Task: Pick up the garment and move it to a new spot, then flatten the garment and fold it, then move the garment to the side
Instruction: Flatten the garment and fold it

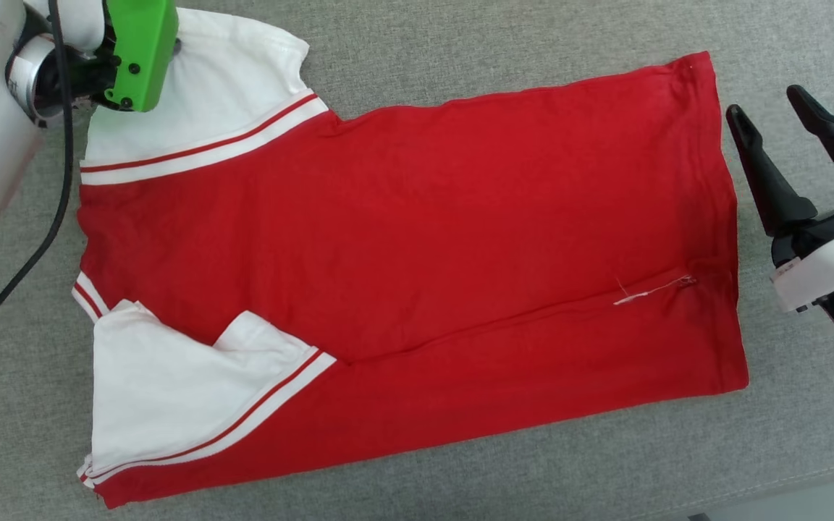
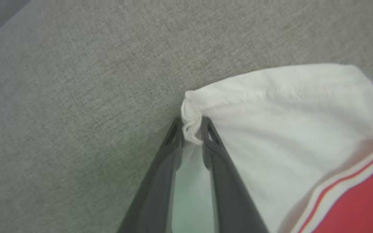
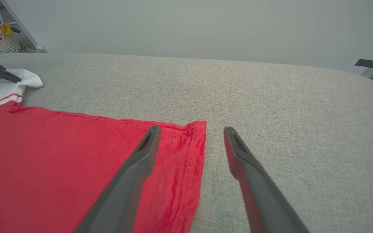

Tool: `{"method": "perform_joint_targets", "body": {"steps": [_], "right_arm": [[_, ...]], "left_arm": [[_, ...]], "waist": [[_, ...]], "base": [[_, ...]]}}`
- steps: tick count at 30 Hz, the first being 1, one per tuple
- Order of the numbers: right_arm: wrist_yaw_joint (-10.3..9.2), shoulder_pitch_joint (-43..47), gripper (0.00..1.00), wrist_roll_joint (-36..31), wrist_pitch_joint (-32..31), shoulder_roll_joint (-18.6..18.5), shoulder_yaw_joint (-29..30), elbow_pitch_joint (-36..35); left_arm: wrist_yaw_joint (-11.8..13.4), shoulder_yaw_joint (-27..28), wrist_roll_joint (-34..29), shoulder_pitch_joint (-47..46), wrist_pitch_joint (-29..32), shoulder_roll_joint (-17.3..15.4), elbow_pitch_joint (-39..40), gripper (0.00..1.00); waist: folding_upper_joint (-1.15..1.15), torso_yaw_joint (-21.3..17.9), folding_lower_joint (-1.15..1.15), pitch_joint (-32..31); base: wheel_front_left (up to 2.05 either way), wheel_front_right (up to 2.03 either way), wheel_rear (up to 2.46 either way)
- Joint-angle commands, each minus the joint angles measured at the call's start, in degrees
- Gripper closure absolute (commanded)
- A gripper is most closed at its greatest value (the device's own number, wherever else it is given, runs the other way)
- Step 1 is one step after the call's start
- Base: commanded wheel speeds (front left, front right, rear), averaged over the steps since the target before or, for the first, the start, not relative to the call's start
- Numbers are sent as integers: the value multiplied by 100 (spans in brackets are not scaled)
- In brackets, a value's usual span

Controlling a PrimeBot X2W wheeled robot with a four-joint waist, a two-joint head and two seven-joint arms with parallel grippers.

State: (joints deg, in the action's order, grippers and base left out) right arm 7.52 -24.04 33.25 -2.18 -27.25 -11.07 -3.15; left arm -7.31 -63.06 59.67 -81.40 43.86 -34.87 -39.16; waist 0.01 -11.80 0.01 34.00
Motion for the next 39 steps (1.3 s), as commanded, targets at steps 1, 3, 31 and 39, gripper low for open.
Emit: {"method": "perform_joint_targets", "body": {"steps": [1,3,31,39], "right_arm": [[-3,-132,0,42,57,-41,41,20],[-3,-167,0,67,57,-102,94,42],[-3,-2199,0,1364,-4527,-1544,-1326,1772],[-3,-2435,0,1227,-4300,-1162,-1633,2676]], "left_arm": [[-14,-175,32,291,-33,16,-67,100],[-15,-198,24,281,-192,10,2,100],[179,-445,-256,818,-2358,-195,2009,100],[272,-453,-367,812,-2498,-169,2246,100]], "waist": [[-1,61,-1,-70],[-1,126,-1,-146],[-1,1227,-1,-666],[-1,1391,-1,-453]], "base": [[0,0,0],[0,0,0],[0,0,0],[0,0,0]]}}
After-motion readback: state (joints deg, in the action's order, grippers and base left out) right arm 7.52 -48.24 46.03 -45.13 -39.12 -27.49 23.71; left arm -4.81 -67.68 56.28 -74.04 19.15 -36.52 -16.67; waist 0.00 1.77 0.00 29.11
